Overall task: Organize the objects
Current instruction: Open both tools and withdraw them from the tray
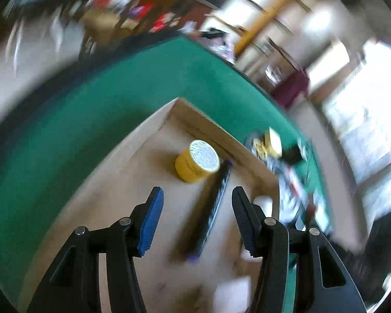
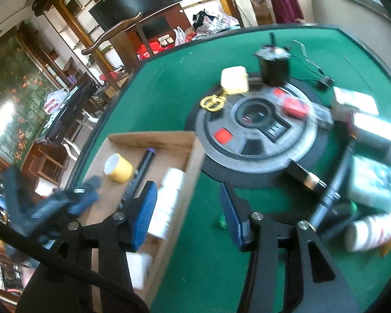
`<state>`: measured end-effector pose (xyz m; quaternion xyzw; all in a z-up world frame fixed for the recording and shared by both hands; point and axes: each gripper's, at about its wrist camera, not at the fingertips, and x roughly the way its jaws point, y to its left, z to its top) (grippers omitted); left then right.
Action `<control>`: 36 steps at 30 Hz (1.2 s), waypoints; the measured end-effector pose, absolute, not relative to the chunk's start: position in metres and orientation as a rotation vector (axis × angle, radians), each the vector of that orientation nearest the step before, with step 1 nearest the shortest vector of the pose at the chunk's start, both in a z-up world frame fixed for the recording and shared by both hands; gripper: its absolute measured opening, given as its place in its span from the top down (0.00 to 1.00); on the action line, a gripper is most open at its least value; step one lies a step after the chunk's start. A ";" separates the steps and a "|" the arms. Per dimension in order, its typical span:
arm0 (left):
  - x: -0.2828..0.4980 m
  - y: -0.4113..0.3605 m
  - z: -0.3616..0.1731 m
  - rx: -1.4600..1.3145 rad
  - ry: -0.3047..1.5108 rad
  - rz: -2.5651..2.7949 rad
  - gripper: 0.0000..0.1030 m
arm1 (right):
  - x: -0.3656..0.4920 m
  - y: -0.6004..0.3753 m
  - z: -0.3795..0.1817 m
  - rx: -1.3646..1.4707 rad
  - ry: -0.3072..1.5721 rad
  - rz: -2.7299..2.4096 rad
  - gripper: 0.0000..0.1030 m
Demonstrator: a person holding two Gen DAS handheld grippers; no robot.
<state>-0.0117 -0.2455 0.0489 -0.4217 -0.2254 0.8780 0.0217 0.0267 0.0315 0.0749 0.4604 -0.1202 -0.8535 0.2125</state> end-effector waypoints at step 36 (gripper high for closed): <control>-0.013 -0.172 0.020 -1.597 0.029 2.665 0.45 | 0.047 0.125 0.083 1.164 -0.560 -2.448 0.49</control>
